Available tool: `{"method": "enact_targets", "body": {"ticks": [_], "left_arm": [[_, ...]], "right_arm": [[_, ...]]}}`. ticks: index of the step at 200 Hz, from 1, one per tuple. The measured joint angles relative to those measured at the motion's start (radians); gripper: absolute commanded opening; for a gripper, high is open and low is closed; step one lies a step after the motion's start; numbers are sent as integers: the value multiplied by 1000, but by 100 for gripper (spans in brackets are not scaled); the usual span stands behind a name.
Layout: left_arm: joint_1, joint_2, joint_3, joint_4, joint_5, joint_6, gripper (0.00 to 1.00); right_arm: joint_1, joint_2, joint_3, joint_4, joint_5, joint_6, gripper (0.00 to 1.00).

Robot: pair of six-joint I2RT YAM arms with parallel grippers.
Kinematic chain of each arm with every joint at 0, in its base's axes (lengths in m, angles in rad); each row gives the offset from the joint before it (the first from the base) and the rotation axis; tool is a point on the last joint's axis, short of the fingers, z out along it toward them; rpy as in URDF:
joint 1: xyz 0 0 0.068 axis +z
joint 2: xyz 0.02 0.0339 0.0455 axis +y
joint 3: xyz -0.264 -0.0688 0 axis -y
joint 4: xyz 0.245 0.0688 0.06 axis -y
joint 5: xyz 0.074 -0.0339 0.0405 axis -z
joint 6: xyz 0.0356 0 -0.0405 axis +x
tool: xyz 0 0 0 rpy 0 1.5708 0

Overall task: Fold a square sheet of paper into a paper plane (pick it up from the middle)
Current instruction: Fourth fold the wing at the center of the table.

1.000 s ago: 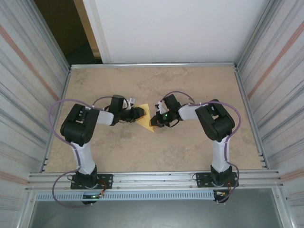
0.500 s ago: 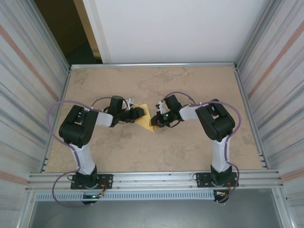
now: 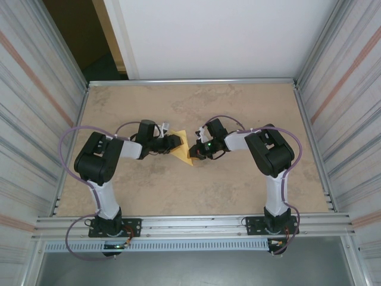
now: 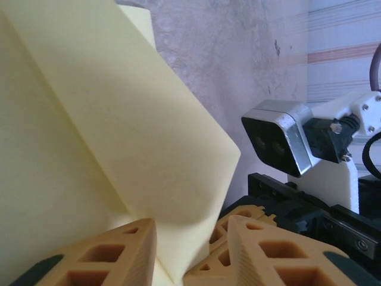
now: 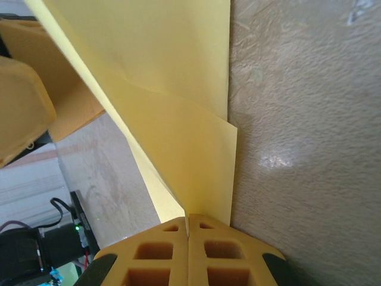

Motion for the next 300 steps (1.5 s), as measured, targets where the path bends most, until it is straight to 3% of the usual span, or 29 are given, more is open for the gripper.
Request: {"method": "enact_targets", "body": {"ticks": [18, 182, 300], "left_arm": [[-20, -9, 0, 8, 1, 0, 25], [-48, 14, -44, 86, 1, -11, 21], [-48, 40, 14, -28, -10, -7, 21]], "right_arm": [[0, 1, 2, -5, 0, 0, 2], [-1, 1, 2, -5, 0, 7, 4], [-1, 2, 2, -5, 0, 7, 6]]}}
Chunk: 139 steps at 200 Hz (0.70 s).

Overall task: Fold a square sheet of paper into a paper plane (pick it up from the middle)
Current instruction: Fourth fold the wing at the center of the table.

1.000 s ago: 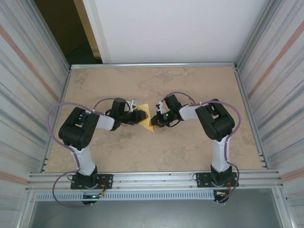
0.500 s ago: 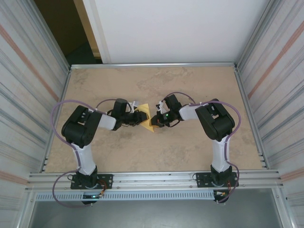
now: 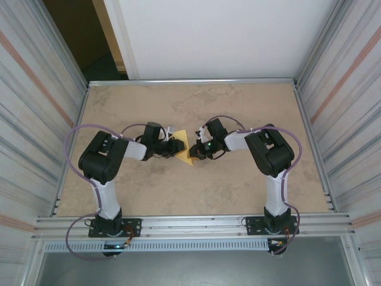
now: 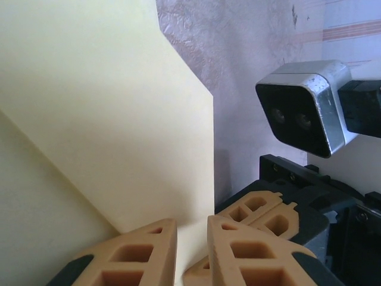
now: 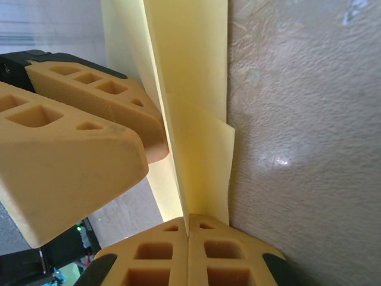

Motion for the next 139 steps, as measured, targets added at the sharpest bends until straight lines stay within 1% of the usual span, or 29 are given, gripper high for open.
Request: {"method": "enact_targets", "body": {"ticks": [44, 96, 139], "left_arm": [[0, 7, 27, -46, -2, 3, 20], [-1, 8, 56, -116, -24, 11, 20], [-1, 10, 66, -138, -24, 20, 20]], "right_arm": [[0, 0, 0, 0, -3, 0, 10], [-2, -6, 0, 13, -27, 13, 22], [-8, -32, -16, -3, -20, 12, 23]]}}
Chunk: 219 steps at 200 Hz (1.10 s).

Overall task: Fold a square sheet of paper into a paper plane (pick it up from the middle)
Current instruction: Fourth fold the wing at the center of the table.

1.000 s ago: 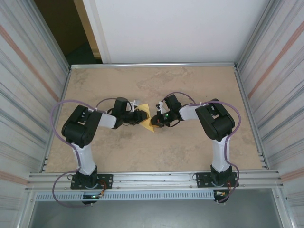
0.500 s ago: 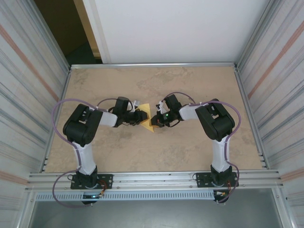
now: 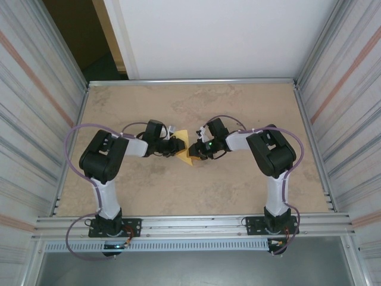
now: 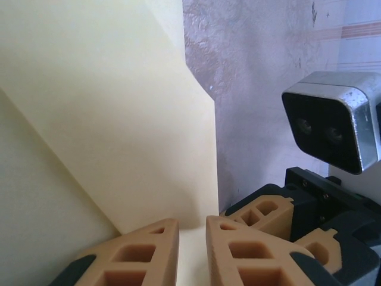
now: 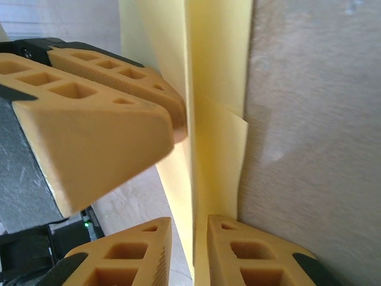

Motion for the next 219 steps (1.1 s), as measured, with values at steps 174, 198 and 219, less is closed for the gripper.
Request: {"method": "enact_targets", "body": {"ticks": [174, 198, 219], "left_arm": [[0, 6, 23, -42, 5, 7, 21], [0, 8, 23, -42, 4, 7, 20], [0, 8, 23, -42, 4, 7, 20]], "right_arm": [[-3, -105, -50, -126, 80, -24, 25], [-1, -119, -47, -128, 109, -24, 22], [11, -105, -29, -142, 119, -24, 21]]}}
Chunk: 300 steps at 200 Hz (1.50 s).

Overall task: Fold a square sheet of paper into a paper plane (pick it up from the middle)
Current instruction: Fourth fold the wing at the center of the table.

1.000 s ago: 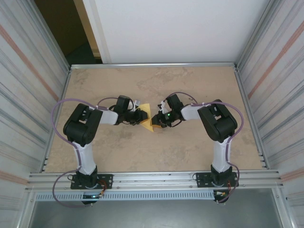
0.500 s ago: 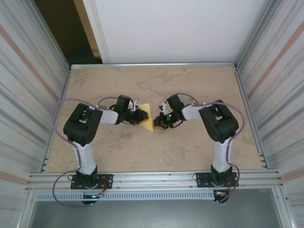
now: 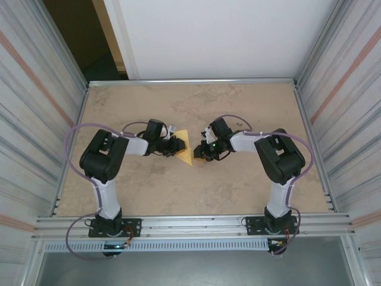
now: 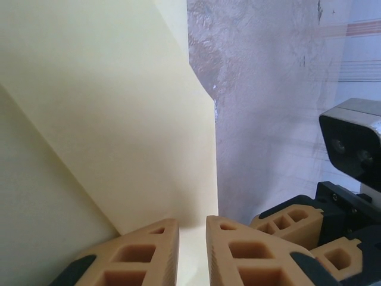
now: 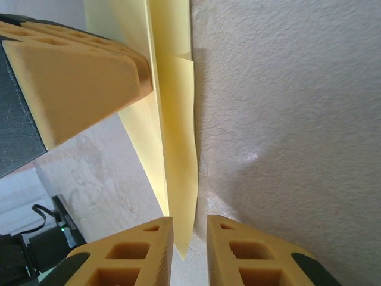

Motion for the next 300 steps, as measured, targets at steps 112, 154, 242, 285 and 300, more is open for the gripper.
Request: {"method": "enact_targets", "body": {"ticks": [112, 154, 242, 285, 300], "left_arm": [[0, 1, 0, -1, 0, 0, 19], [0, 2, 2, -3, 1, 0, 19], [0, 5, 19, -40, -2, 0, 19], [0, 6, 34, -71, -8, 0, 19], [-1, 6, 35, -72, -8, 0, 19]], "right_arm": [[34, 45, 51, -8, -9, 4, 14], [34, 72, 51, -8, -27, 3, 14], [-2, -32, 9, -40, 43, 10, 23], [39, -52, 26, -46, 39, -1, 9], [57, -37, 53, -41, 23, -1, 8]]}}
